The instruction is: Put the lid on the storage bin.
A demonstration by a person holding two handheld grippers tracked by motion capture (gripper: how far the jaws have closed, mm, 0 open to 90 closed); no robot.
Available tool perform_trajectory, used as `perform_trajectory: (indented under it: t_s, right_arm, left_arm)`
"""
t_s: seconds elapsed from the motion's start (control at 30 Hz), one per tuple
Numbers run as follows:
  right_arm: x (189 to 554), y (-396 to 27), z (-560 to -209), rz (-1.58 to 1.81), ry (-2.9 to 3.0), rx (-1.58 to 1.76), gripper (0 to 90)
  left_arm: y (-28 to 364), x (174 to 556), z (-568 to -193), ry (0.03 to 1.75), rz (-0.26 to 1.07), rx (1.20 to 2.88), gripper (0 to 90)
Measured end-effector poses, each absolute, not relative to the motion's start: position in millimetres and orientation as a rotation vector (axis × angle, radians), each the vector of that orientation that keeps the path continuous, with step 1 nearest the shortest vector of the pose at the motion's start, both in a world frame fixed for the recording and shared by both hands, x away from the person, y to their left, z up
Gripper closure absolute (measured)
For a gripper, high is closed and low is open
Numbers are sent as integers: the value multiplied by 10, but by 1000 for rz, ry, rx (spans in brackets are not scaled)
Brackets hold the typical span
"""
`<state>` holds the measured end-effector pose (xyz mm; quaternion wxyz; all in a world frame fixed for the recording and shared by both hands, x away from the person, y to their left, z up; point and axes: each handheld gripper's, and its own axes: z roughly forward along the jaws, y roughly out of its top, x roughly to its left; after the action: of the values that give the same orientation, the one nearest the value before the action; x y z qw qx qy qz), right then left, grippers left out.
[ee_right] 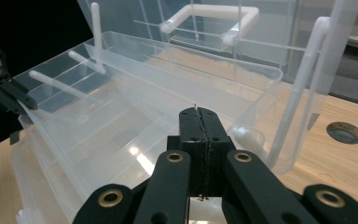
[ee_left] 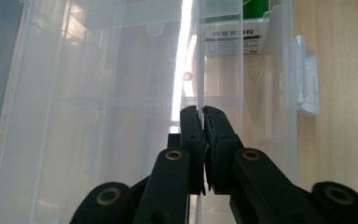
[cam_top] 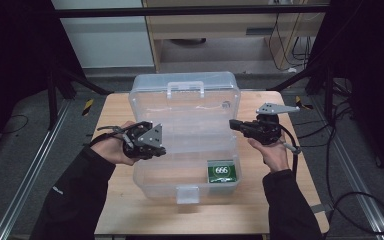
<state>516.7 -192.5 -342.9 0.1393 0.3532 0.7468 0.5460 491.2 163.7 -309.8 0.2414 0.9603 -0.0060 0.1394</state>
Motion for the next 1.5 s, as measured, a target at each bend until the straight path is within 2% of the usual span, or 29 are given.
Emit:
perform_trajectory:
  t_s: [1.3,1.5]
  right_arm:
    - [5143,-2058,-3421,1536,2151,1078,896]
    - [5100,-2046,-3422,1523,2171,1062,887]
  left_arm:
    - [1643,4788,-3237,-46,309,2628,857]
    - [1671,4785,-3247,-14,320,2630,798]
